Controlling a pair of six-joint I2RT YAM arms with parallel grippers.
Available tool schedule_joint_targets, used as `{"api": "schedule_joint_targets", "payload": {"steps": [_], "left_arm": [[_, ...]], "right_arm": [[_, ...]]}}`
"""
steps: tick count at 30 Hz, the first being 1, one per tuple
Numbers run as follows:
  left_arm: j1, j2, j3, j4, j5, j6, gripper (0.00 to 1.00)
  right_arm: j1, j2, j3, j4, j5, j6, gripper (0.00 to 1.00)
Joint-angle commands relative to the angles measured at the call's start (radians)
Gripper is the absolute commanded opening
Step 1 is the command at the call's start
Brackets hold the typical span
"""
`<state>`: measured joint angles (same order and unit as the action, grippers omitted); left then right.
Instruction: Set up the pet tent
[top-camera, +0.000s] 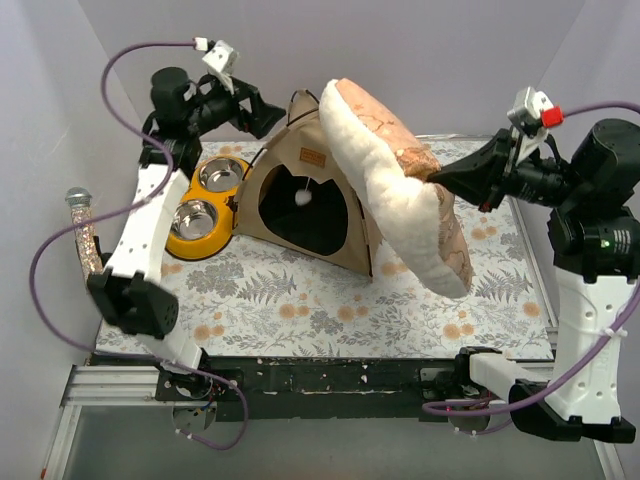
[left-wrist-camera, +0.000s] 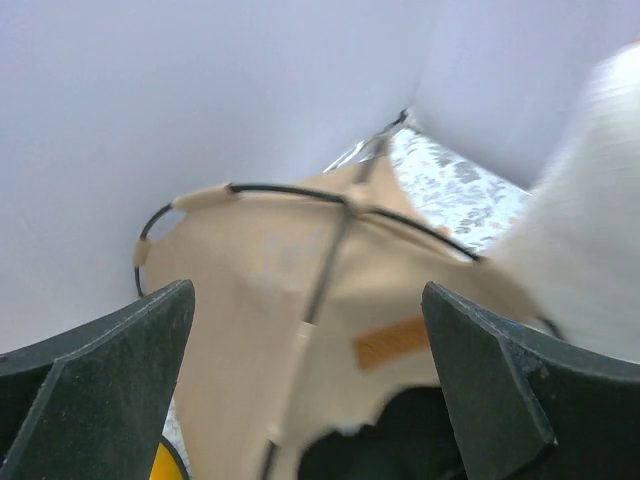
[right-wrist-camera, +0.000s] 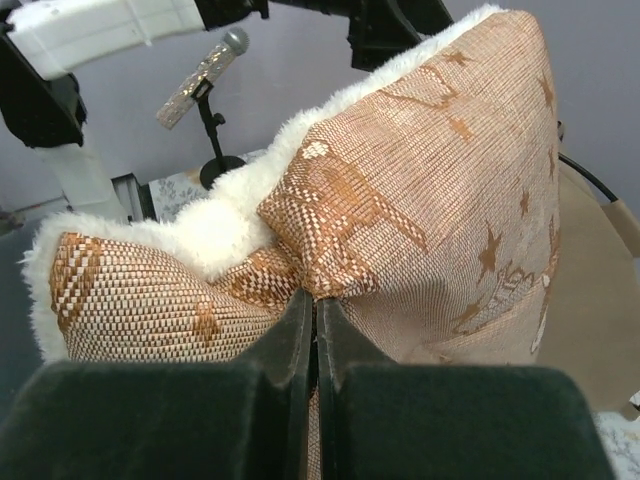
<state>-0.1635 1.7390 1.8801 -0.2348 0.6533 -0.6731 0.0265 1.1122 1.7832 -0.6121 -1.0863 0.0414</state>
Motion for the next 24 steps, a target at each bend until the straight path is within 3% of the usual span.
{"api": "schedule_joint_targets", "payload": {"steps": [1, 3, 5, 6, 8, 12, 17, 21, 24], "left_arm": [[-0.021, -0.323, -0.14, 0.028, 0.16, 0.092, 0.98], [-0.021, -0.364, -0.148, -0.097, 0.214, 0.122, 0.98], [-0.028, -0.381, -0.133, -0.348, 0.386, 0.375, 0.98], [-0.062, -0.397, -0.151, -0.482, 0.382, 0.515, 0.98], [-0.181, -0.436, -0.246, -0.537, 0.277, 0.612, 0.97], [-0.304, -0.423, -0.409, -0.431, 0.243, 0.581, 0.87], [-0.398, -0.253, -0.446, -0.191, 0.14, 0.447, 0.75], [-0.422, -0.078, -0.38, 0.049, 0.109, 0.278, 0.72], [-0.429, 0.08, -0.228, 0.117, 0.088, 0.178, 0.75]], "right_arm": [[0.0, -0.095, -0.013, -0.098, -0.087, -0.263, 0.01], [0.001, -0.152, -0.066, -0.053, -0.017, -0.294, 0.01], [0.001, -0.208, -0.111, 0.03, 0.035, -0.307, 0.01], [0.001, -0.231, -0.129, 0.082, 0.051, -0.295, 0.01], [0.0, -0.262, -0.145, 0.182, 0.059, -0.262, 0.01], [0.001, -0.264, -0.101, 0.222, 0.072, -0.239, 0.01], [0.0, -0.269, -0.058, 0.264, 0.153, -0.224, 0.01], [-0.003, -0.264, -0.015, 0.253, 0.164, -0.21, 0.01], [-0.008, -0.262, -0.001, 0.229, 0.161, -0.215, 0.01]]}}
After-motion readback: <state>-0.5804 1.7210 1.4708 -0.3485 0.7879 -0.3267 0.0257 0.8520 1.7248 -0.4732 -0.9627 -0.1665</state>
